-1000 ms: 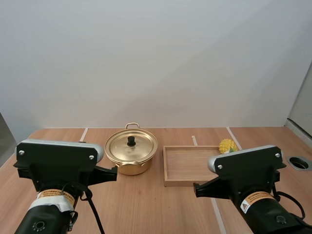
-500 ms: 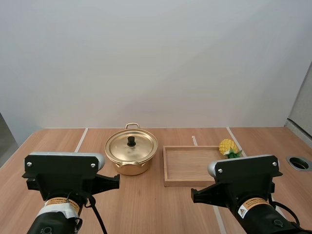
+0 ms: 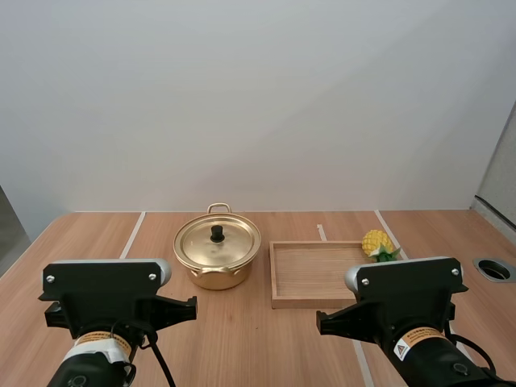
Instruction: Open the pot, put the grape inside, and close it
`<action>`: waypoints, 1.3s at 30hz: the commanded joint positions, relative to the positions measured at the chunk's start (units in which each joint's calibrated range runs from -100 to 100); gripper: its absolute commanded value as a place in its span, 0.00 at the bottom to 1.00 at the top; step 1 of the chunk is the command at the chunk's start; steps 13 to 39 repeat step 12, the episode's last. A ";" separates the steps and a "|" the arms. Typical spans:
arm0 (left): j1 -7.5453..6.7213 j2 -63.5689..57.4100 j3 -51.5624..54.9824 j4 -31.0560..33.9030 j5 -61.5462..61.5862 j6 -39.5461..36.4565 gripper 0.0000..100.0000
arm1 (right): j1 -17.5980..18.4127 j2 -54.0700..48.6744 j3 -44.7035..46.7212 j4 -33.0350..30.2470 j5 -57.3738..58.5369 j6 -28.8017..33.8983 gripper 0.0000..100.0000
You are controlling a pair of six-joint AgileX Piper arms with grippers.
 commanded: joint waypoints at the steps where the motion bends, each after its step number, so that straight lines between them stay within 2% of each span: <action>1: 0.02 -0.28 0.00 -0.83 -0.36 -0.46 0.00 | -0.22 -0.35 0.14 0.18 0.13 0.24 0.00; 39: 0.02 -0.28 0.00 -0.83 -1.87 -0.46 0.00 | -0.22 -0.35 0.14 0.18 0.13 0.24 0.00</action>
